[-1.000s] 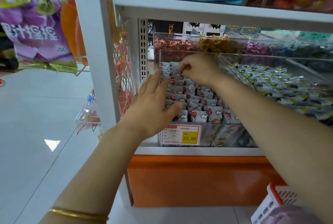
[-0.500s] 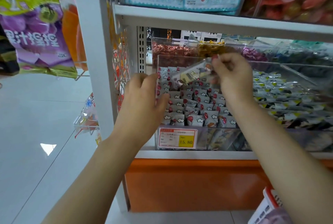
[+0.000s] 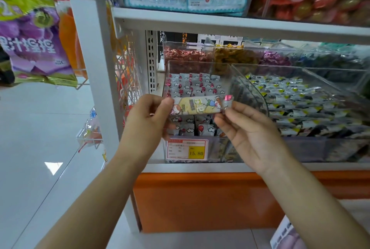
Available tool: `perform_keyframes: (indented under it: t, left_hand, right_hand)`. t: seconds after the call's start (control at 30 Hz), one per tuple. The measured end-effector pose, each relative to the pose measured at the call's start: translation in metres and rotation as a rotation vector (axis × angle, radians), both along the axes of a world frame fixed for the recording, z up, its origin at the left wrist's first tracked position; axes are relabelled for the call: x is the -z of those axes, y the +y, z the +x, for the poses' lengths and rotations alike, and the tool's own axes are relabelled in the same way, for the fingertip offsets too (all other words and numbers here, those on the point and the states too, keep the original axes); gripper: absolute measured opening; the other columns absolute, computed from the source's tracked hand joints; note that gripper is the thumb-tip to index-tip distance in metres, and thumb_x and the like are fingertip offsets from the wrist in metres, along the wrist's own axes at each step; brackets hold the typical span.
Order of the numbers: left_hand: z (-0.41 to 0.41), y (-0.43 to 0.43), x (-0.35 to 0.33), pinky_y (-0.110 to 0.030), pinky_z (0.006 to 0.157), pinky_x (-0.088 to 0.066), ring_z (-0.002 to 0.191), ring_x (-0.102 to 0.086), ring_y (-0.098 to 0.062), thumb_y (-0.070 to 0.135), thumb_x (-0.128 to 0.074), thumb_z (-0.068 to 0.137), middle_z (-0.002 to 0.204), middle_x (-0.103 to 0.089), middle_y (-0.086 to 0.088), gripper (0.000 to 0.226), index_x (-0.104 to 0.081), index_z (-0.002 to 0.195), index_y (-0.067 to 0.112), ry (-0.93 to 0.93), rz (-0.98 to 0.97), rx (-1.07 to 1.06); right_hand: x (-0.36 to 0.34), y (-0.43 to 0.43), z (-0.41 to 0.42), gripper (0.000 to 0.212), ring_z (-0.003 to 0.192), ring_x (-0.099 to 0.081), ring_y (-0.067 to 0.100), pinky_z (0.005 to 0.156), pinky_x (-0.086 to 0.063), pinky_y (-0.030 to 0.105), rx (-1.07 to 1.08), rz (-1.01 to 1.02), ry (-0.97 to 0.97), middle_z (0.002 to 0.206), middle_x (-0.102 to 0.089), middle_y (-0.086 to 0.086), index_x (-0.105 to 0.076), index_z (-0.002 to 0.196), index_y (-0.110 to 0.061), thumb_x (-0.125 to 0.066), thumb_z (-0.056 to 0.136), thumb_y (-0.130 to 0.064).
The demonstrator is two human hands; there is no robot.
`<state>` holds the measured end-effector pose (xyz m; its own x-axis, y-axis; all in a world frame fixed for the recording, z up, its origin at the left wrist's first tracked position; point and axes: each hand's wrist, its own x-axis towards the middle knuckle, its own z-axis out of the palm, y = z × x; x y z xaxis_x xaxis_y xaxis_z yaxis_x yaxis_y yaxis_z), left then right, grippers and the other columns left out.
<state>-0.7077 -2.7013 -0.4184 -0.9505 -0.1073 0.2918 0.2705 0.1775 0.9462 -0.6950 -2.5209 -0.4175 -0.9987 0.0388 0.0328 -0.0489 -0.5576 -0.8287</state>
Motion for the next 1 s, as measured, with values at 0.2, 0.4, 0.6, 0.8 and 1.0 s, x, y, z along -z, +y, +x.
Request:
perform_keyframes:
  t: [0.2,0.4,0.6,0.8,1.0]
  left_hand:
    - [-0.0007,-0.0043,0.0009,-0.016,0.044,-0.045,0.042,-0.049,-0.007,0.022,-0.055,0.092,0.05,-0.054,0.002,0.016,-0.055,0.08,0.011,-0.136,0.307,0.047]
    - [-0.0034,-0.0054,-0.0036,-0.013,0.052,-0.05,0.052,-0.059,-0.004,0.008,-0.061,0.072,0.06,-0.061,-0.001,0.017,-0.062,0.089,0.006,-0.236,0.605,0.26]
    - [-0.0006,-0.0078,-0.0048,-0.015,0.056,-0.053,0.055,-0.063,-0.007,-0.004,-0.054,0.083,0.06,-0.064,-0.001,0.018,-0.063,0.095,0.007,-0.181,0.455,0.281]
    - [0.0021,-0.0065,-0.004,-0.015,0.061,-0.053,0.062,-0.066,-0.009,-0.004,-0.053,0.087,0.063,-0.067,0.002,0.021,-0.064,0.092,0.013,-0.079,0.243,0.234]
    - [0.0035,-0.0085,-0.0066,-0.019,0.059,-0.054,0.063,-0.065,-0.011,-0.007,-0.053,0.087,0.068,-0.058,0.0,0.031,-0.067,0.095,0.019,-0.018,0.159,0.228]
  right_hand:
    - [-0.0001,-0.0014,0.0001,0.042,0.073,-0.072,0.02,0.061,-0.056,0.02,-0.01,-0.071,-0.04,0.083,-0.072,0.014,-0.06,0.109,0.005,-0.061,0.067,0.005]
    - [-0.0007,0.0007,-0.0041,0.021,0.064,-0.071,0.018,0.055,-0.055,0.019,0.059,-0.209,-0.116,0.074,-0.072,0.013,-0.063,0.095,0.002,-0.051,0.082,0.015]
    - [-0.0006,0.0032,-0.0041,0.019,0.06,-0.07,0.016,0.051,-0.053,0.017,0.083,-0.267,-0.123,0.07,-0.072,0.012,-0.063,0.087,-0.002,-0.051,0.083,0.013]
    - [0.0037,0.0023,-0.0056,0.017,0.057,-0.069,0.016,0.05,-0.054,0.019,0.142,-0.195,-0.116,0.064,-0.071,0.009,-0.062,0.09,-0.002,-0.05,0.088,0.009]
    - [0.005,0.0066,-0.0033,0.021,0.063,-0.067,0.017,0.054,-0.055,0.026,0.173,0.291,0.074,0.083,-0.064,0.009,-0.066,0.097,-0.01,-0.063,0.083,-0.026]
